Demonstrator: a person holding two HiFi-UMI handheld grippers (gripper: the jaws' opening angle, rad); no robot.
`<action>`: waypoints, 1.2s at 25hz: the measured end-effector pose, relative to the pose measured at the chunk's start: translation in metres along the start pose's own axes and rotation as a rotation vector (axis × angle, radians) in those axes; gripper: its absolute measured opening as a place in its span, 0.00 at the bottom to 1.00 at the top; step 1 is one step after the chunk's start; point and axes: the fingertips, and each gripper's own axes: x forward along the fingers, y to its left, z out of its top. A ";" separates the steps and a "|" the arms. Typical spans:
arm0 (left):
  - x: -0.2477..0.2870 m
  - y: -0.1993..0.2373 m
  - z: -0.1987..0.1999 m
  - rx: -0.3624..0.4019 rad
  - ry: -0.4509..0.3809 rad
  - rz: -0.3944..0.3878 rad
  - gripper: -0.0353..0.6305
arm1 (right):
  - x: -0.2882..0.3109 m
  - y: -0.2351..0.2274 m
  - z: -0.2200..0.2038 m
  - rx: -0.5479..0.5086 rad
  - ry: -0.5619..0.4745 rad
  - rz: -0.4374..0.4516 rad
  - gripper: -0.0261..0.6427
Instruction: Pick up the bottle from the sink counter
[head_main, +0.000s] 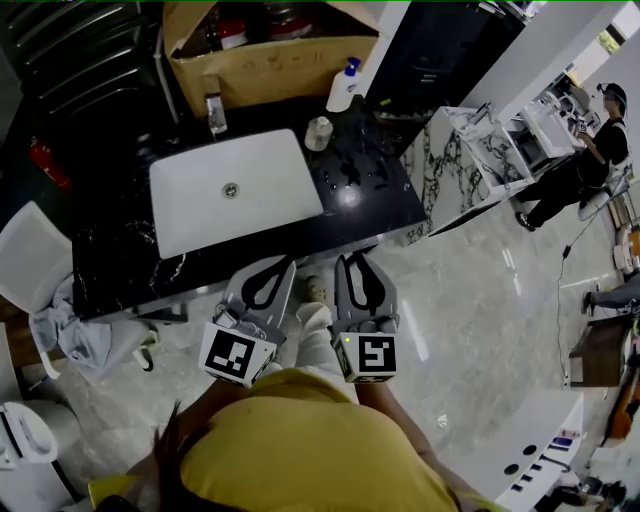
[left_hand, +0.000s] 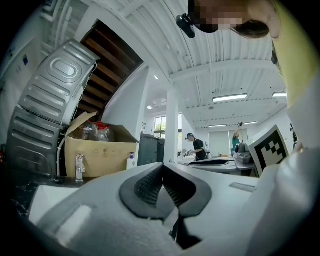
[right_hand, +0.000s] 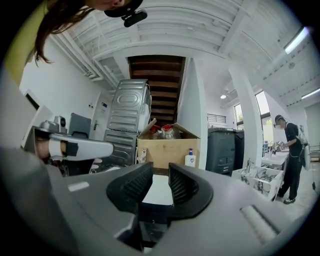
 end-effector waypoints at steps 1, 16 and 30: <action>0.006 0.003 0.000 0.003 -0.001 0.004 0.06 | 0.008 -0.004 -0.001 0.000 -0.002 0.007 0.18; 0.151 0.076 0.007 0.011 -0.035 0.154 0.06 | 0.176 -0.078 -0.009 -0.043 -0.002 0.225 0.19; 0.228 0.111 -0.010 0.017 -0.004 0.373 0.06 | 0.264 -0.117 -0.054 -0.055 0.065 0.484 0.31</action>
